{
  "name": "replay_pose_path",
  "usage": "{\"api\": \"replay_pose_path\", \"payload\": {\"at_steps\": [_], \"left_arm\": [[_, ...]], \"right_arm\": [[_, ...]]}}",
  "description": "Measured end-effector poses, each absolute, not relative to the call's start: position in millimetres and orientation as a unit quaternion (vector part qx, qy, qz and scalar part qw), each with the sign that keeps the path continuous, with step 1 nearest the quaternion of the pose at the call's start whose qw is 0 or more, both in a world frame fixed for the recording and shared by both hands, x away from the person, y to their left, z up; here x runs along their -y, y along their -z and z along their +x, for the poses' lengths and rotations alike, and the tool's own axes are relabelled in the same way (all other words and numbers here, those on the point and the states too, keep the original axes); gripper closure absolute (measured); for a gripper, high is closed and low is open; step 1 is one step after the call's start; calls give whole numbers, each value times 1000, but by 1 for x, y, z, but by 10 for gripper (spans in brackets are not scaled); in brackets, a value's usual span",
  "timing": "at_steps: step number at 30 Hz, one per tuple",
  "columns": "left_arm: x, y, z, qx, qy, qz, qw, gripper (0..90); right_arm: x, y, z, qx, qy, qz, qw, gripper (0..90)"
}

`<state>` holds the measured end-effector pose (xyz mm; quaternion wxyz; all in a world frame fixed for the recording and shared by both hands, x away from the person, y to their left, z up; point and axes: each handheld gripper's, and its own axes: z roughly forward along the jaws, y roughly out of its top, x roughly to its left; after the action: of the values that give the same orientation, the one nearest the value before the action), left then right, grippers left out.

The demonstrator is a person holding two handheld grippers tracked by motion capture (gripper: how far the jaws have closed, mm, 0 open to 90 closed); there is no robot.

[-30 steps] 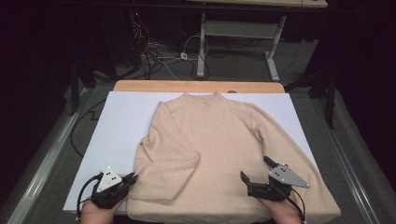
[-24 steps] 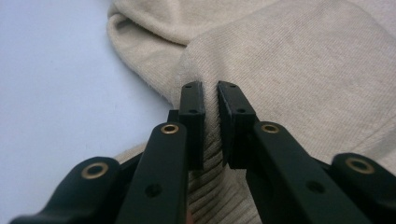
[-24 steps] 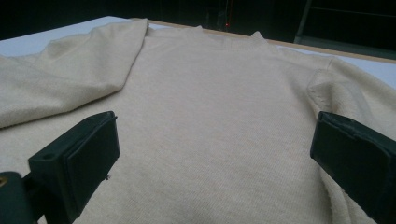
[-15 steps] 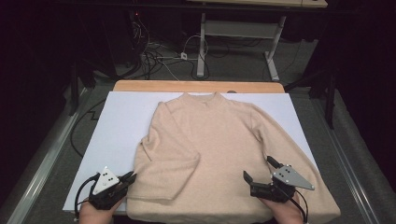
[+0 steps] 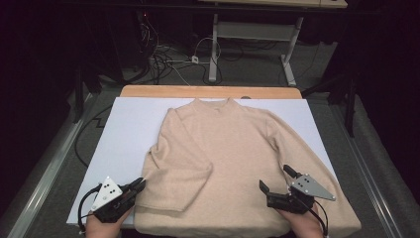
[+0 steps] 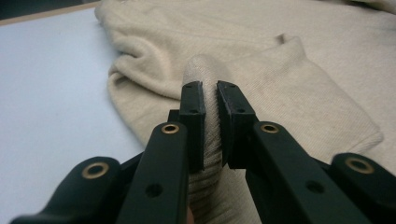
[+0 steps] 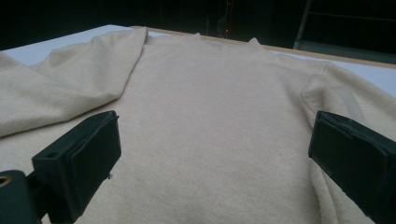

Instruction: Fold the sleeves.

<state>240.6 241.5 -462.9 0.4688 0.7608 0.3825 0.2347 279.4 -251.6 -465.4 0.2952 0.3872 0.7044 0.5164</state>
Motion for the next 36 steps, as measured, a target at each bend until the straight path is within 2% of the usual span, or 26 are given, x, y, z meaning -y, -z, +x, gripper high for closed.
{"api": "replay_pose_path", "payload": {"at_steps": [12,22,26,36], "left_arm": [[-230,448,228,-337,-228,750,521,793],[-201,420,238,-298,-220,765,528,794],[-176,416,245,-269,-204,774,536,794],[-86,433,252,-189,-119,807,547,794]], "right_arm": [[247,469,280,-709,-510,393,289,30],[251,464,273,-701,-517,396,292,30],[252,463,273,-701,-515,395,295,30],[258,462,277,-695,-515,402,300,30]]}}
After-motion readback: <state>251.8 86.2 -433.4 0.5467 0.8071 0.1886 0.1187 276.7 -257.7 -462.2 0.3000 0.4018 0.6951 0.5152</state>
